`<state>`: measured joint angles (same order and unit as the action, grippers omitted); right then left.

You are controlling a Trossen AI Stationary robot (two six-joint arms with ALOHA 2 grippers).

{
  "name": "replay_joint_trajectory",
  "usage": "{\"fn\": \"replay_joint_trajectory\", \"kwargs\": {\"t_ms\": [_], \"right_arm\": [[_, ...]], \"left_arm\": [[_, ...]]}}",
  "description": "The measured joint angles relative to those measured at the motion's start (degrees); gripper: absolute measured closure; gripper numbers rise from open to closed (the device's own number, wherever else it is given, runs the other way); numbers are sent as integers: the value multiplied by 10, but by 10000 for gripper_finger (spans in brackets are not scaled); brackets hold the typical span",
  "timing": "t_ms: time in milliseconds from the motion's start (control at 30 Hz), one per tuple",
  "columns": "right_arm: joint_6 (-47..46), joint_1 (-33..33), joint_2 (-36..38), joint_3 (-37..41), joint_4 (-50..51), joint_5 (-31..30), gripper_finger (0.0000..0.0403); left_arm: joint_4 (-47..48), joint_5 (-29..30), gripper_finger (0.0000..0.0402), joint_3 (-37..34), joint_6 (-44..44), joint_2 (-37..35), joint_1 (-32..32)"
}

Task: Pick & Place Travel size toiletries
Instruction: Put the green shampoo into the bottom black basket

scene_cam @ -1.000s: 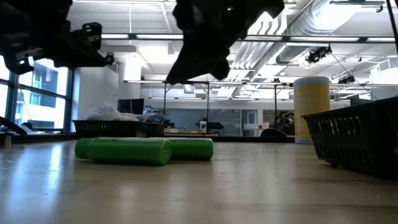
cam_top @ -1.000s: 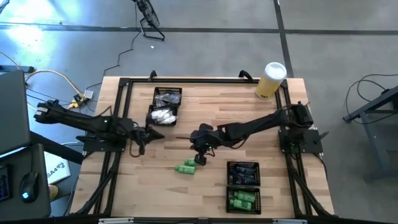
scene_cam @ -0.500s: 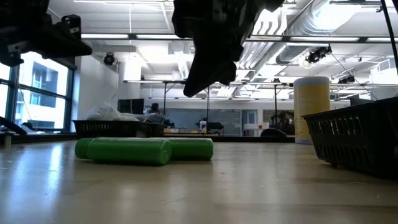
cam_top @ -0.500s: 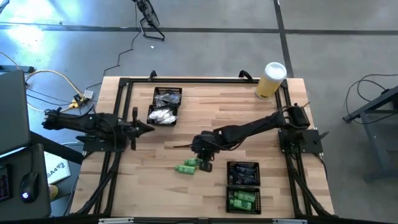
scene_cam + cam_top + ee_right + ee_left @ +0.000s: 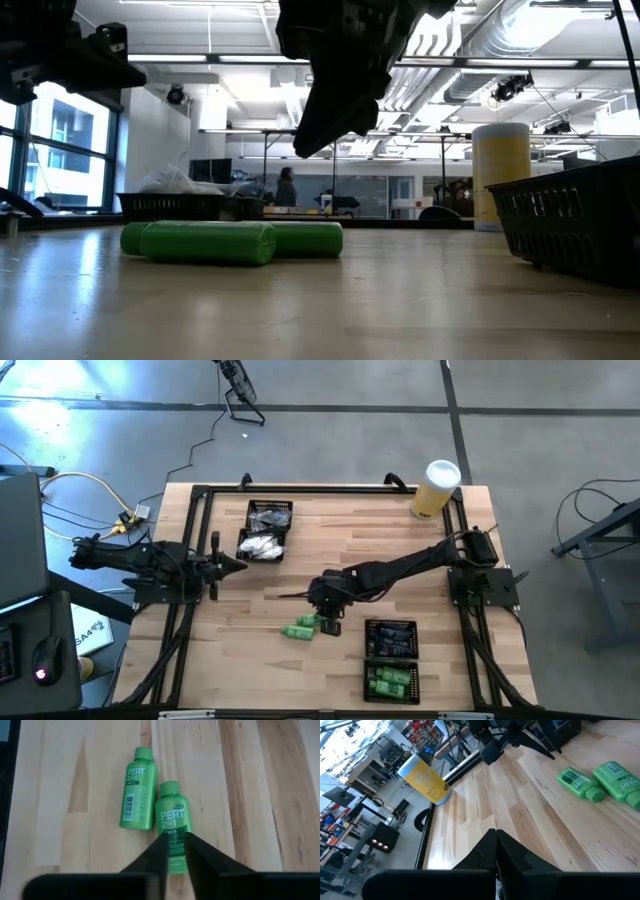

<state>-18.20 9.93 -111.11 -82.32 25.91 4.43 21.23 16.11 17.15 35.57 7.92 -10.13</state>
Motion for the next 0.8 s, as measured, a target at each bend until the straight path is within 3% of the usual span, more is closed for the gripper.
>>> {"fn": "replay_joint_trajectory", "kwargs": {"t_ms": [200,400,533,800], "right_arm": [[1,10,0,0,0,-44,246],[5,17,-5,0,-1,-48,151],[5,21,-24,0,-14,-48,130],[17,21,-55,0,-45,-43,135]], "left_arm": [[0,0,402,0,0,0,0],[0,1,402,0,0,0,0],[2,1,402,0,0,1,0],[11,1,402,1,-3,1,0]]}}
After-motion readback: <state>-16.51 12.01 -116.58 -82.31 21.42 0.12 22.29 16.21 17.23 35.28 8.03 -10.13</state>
